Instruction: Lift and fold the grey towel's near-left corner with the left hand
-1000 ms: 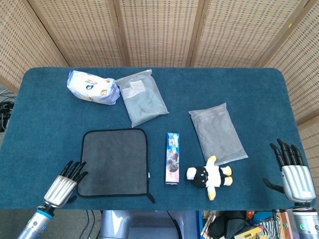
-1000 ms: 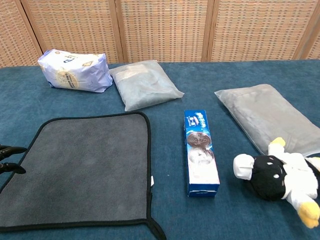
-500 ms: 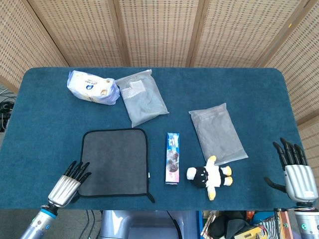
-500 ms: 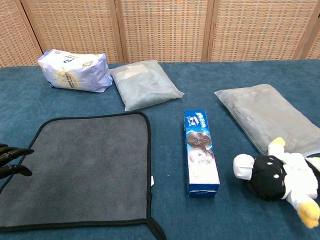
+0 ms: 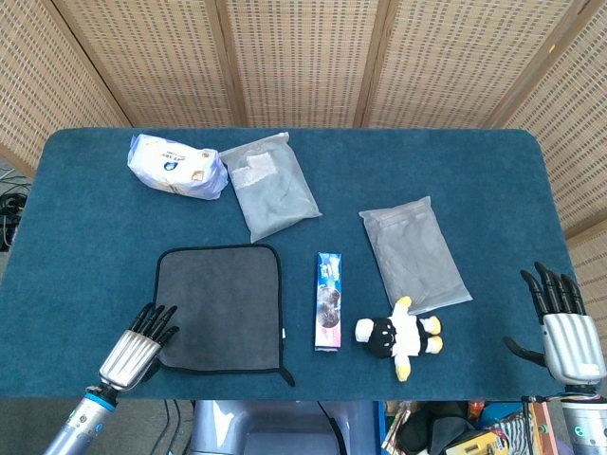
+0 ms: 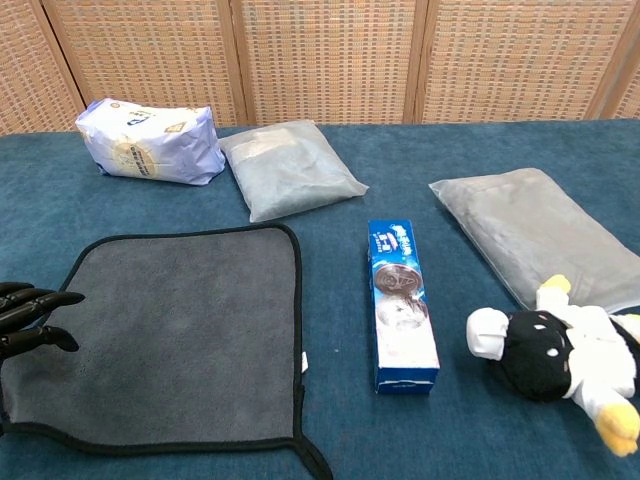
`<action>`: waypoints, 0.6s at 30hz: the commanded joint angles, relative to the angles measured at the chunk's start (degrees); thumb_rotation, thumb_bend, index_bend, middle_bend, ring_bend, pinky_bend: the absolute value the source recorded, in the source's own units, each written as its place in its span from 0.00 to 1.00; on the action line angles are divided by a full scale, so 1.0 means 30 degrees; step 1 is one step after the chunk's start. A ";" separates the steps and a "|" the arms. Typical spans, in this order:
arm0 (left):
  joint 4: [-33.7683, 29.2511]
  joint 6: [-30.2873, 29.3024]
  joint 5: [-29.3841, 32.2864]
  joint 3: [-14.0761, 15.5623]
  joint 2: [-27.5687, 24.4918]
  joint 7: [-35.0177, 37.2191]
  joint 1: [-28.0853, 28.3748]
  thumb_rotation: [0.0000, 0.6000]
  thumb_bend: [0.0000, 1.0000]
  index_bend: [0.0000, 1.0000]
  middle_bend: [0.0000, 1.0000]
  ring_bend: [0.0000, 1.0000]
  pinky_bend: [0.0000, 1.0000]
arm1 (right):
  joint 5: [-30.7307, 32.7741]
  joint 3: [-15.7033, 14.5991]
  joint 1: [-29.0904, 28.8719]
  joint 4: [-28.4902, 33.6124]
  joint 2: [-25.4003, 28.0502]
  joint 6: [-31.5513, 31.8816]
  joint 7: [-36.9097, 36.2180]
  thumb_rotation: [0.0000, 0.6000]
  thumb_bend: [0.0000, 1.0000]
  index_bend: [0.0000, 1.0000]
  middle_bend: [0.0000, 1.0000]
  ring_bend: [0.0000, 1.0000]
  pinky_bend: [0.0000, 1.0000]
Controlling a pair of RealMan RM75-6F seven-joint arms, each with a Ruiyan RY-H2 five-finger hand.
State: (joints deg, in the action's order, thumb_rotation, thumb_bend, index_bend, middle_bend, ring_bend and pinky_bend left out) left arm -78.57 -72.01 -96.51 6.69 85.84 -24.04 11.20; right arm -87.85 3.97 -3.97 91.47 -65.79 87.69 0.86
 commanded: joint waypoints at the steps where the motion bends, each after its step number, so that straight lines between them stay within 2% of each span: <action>1: -0.0031 -0.0079 -0.0102 0.0042 0.0041 0.0047 0.0040 1.00 0.34 0.26 0.00 0.00 0.00 | -0.0026 -0.0016 0.0004 -0.0010 -0.0011 -0.0002 -0.0008 1.00 0.00 0.00 0.00 0.00 0.00; 9: -0.0064 -0.0483 -0.0261 0.0119 -0.0023 0.0223 -0.0011 1.00 0.34 0.30 0.00 0.00 0.00 | 0.0070 0.0049 0.0040 0.0023 0.0034 0.0042 -0.0141 1.00 0.00 0.00 0.00 0.00 0.00; 18: 0.0467 -0.0887 -0.0341 0.0159 0.0198 0.0766 -0.0106 1.00 0.34 0.39 0.00 0.00 0.00 | 0.0016 0.0041 0.0056 0.0074 0.0022 0.0079 -0.0074 1.00 0.00 0.00 0.00 0.00 0.00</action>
State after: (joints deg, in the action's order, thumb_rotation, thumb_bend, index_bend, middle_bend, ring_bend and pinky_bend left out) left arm -77.25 -74.59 -97.51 7.16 86.37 -21.83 10.90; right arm -87.80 4.09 -3.80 91.69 -65.73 87.93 0.64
